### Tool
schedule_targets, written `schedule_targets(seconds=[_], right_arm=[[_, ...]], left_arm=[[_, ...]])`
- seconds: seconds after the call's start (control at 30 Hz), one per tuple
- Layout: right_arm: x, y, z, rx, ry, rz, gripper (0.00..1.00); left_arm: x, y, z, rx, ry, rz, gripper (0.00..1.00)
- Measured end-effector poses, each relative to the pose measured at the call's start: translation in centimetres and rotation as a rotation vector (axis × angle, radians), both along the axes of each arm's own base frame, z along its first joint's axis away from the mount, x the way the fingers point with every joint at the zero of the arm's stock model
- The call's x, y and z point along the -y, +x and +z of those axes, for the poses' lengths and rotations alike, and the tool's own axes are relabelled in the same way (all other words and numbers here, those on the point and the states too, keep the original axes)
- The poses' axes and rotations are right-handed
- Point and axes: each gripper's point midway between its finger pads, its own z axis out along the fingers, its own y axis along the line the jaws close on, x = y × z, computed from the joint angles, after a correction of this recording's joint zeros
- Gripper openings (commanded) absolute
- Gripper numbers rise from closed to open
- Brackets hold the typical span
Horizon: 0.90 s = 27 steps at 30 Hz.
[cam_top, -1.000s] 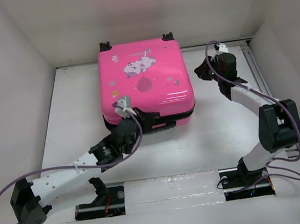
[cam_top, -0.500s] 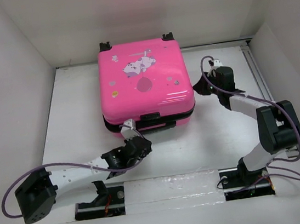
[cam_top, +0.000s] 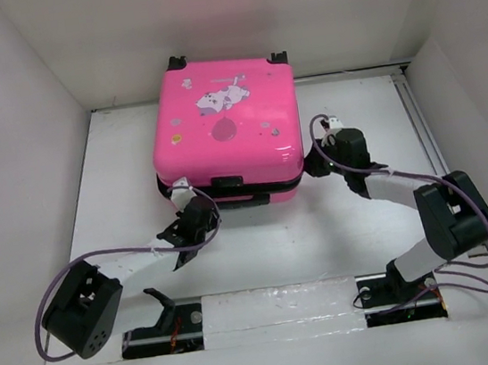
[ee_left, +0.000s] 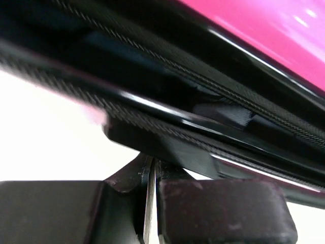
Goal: Pack the luggage
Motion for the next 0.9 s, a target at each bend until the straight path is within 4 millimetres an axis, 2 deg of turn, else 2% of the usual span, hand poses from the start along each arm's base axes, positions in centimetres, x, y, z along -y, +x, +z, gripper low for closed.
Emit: schedule_targets(seconds=[0.1, 0.27, 0.3, 0.4, 0.43, 0.47, 0.5, 0.57, 0.63, 0.7, 0.73, 0.77, 0.83, 0.9], right_arm=[[-1.5, -0.8, 0.3, 0.018, -0.019, 0.032, 0.11], [-3.5, -2.8, 0.4, 0.031, -0.076, 0.074, 0.13], [-3.5, -3.2, 0.4, 0.036, -0.086, 0.075, 0.17], [-2.7, -4.5, 1.1, 0.062, -0.105, 0.060, 0.30], [-2.2, -5.0, 1.3, 0.077, -0.111, 0.045, 0.41], [-1.8, -5.6, 1.5, 0.092, -0.115, 0.035, 0.47], [-1.3, -6.1, 1.5, 0.112, -0.124, 0.021, 0.51], [-0.5, -6.9, 1.2, 0.154, -0.138, 0.007, 0.51], [0.0, -7.5, 0.1, 0.166, -0.153, 0.009, 0.49], [0.5, -7.5, -1.3, 0.171, -0.163, 0.022, 0.42], [0.6, -7.2, -1.7, 0.182, -0.152, 0.030, 0.42], [0.8, -6.7, -1.9, 0.202, -0.135, 0.037, 0.41], [1.2, -5.9, -2.2, 0.233, -0.096, 0.055, 0.42], [1.5, -4.9, -2.3, 0.266, -0.066, 0.074, 0.46]], left_arm=[[-0.9, 1.1, 0.3, 0.010, 0.010, 0.032, 0.00], [-1.0, 1.7, 1.6, 0.042, -0.001, 0.031, 0.00], [-1.0, 1.6, 2.1, 0.050, -0.008, 0.027, 0.00], [-1.1, 1.1, 3.8, 0.080, -0.027, 0.008, 0.12], [-1.1, 0.9, 4.5, 0.095, -0.038, 0.001, 0.16], [-1.0, 0.8, 5.4, 0.115, -0.055, -0.008, 0.23], [-0.8, 0.8, 6.3, 0.140, -0.077, -0.017, 0.25], [-0.1, 1.0, 8.4, 0.201, -0.140, -0.039, 0.29], [0.9, 1.2, 9.8, 0.237, -0.202, -0.067, 0.29], [2.0, 1.2, 10.4, 0.245, -0.254, -0.099, 0.24], [2.5, 1.3, 10.2, 0.237, -0.270, -0.111, 0.19], [2.9, 1.3, 9.9, 0.226, -0.278, -0.121, 0.09], [3.5, 1.3, 8.7, 0.187, -0.279, -0.138, 0.02], [3.9, 1.1, 7.8, 0.159, -0.272, -0.164, 0.01]])
